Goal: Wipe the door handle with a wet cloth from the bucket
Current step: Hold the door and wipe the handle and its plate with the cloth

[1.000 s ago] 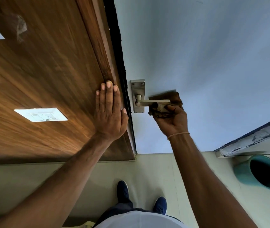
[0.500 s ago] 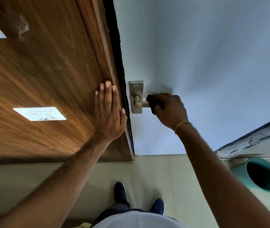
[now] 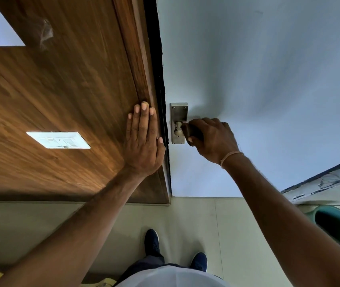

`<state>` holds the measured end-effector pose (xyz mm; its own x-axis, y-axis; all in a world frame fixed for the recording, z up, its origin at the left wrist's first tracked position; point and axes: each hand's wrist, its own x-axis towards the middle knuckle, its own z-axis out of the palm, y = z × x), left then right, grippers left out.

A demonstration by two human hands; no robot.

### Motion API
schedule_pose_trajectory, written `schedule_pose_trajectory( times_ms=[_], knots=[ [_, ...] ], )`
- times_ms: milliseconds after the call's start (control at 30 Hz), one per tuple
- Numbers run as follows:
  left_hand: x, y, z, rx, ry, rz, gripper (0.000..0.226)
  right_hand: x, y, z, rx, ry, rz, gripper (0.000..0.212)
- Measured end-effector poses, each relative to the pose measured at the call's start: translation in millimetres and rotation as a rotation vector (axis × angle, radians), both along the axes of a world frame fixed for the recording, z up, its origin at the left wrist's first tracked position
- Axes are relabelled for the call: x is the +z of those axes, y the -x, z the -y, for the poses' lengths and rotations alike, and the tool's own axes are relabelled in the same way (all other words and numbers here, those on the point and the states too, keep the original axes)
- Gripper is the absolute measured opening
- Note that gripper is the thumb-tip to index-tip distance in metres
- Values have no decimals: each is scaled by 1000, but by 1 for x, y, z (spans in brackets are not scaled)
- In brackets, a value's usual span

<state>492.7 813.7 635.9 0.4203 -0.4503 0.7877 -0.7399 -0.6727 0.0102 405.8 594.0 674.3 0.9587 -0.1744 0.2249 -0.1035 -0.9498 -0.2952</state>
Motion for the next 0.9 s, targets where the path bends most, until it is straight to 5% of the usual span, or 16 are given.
schedule_pose_trajectory(
  times_ms=[167, 300, 400, 567, 767, 900],
  knots=[
    [1, -1, -3, -13, -14, -9, 70, -4, -10, -21, -70, 85, -22, 36],
    [1, -2, -2, -16, -12, -11, 71, -25, -6, -34, -75, 79, 269, 36],
    [1, -2, -1, -15, -10, -9, 72, -36, -11, -41, 39, 196, 393, 37],
    [2, -4, -8, -24, -53, -23, 70, -39, -25, -43, 240, 338, 331, 34],
    [2, -3, -9, -22, -60, -22, 70, -33, -8, -17, 69, 156, 343, 43],
    [0, -4, -9, -24, -59, -22, 70, -36, -5, -19, -29, 78, 382, 32]
  ],
)
